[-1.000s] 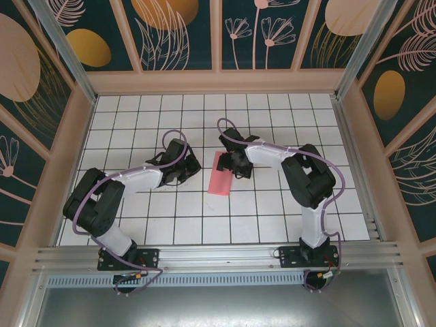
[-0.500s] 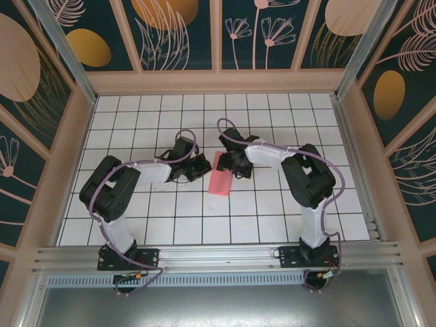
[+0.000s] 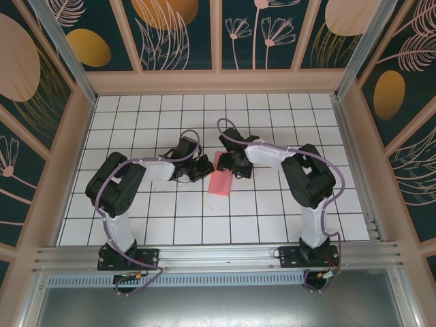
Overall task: Fold a paper plane with a square sheet of paper (pick it up from the middle)
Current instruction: Hold the square sheet of paper at the center of the table.
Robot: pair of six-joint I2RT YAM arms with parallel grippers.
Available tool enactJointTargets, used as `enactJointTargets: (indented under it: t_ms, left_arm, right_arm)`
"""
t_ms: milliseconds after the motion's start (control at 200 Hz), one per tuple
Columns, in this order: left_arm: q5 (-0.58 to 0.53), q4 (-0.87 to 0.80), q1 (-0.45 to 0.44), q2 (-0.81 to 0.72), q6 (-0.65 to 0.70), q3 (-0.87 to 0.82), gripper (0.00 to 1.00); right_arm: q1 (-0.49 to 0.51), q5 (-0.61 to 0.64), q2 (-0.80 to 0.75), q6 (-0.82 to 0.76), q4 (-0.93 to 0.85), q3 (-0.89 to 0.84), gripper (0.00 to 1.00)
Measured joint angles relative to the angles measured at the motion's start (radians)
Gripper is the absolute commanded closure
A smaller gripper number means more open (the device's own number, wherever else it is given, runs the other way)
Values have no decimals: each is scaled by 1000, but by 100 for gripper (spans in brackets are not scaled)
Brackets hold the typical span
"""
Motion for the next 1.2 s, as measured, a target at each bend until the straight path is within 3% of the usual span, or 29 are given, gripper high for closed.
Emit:
enactJointTargets:
  t_ms: [976,1136,1201]
  left_arm:
    - [-25,-51,-11,39,53,43,100]
    - [-28,-51,-13,39,56,43,100]
    - [-27,-51,-13,39,56,43,100]
  right_arm:
    - [-2,-10,-19,0,-5,11,14]
    - [-27,-45,-83,0,76,-63,14]
    - [-55,-61,-134,0,127,-126,20]
